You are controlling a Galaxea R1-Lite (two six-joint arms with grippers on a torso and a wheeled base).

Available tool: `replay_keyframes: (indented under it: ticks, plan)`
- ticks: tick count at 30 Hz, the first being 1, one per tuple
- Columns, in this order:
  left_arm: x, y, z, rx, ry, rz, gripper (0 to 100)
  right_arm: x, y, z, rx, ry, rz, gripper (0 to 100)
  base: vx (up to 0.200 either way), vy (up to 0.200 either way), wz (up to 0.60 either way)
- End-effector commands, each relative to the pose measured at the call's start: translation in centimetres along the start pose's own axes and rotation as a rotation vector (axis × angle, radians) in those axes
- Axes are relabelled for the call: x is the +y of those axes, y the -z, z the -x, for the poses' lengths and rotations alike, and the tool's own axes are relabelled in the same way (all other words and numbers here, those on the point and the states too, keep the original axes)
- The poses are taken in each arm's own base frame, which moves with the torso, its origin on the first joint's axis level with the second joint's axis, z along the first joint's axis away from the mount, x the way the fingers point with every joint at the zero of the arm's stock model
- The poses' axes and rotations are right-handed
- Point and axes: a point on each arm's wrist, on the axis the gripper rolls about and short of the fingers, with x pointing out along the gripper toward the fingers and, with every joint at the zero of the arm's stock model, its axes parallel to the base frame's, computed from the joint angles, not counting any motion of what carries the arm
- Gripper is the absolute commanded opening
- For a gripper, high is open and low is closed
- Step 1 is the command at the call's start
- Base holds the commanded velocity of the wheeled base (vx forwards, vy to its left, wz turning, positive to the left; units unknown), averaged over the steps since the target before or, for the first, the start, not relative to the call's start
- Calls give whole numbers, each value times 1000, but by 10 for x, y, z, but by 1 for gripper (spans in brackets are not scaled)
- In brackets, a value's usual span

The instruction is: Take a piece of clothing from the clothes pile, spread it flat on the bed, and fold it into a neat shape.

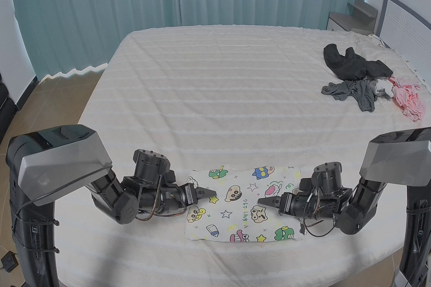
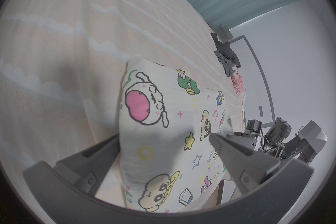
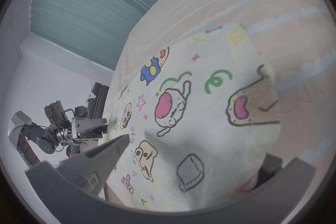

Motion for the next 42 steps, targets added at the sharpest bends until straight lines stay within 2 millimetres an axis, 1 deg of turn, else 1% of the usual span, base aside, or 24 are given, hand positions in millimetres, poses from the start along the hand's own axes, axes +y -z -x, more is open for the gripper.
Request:
replay_keyframes:
  ticks: [1,3,8,13,16,19,25,31,32,36,38,39,40,42]
  plan:
    - [-1,1,-1,4,3,0,0,6,-3,-8,13,-25,3,0,0,0,0]
    - [-4,4,-2,12,7,-5,0,8,-4,-10,10,-33,-27,0,0,0,0]
    - [-7,7,0,19,8,-9,0,10,-6,-8,0,-42,-76,0,0,0,0]
    - [-11,6,6,8,9,-13,0,15,-5,0,-18,-64,-76,0,0,0,0]
    - [-15,4,10,-14,3,-14,0,22,-3,4,-25,-87,-63,0,0,0,0]
    - [-15,3,11,-26,-7,-11,0,24,-1,3,-21,-92,-59,0,0,0,0]
    - [-14,3,11,-29,-14,-7,0,20,-1,4,-26,-76,-64,0,0,0,0]
    - [-13,4,8,-24,-18,-7,0,10,-2,7,-27,-50,-72,0,0,0,0]
    - [-13,4,8,-25,-17,-7,0,9,-3,7,-30,-45,-75,100,0,0,0]
    - [-12,4,9,-25,-19,-6,0,5,-6,10,-41,-33,-69,100,0,0,0]
    - [-12,3,9,-26,-19,-5,0,-1,-9,14,-51,-13,-44,100,0,0,0]
    - [-12,3,9,-26,-19,-5,0,-1,-9,14,-51,-13,-44,100,0,0,0]
    - [-12,3,9,-27,-19,-5,0,-9,-11,18,-61,13,-26,100,0,0,0]
    - [-12,3,9,-28,-20,-5,0,-13,-13,19,-67,23,-29,100,0,0,0]
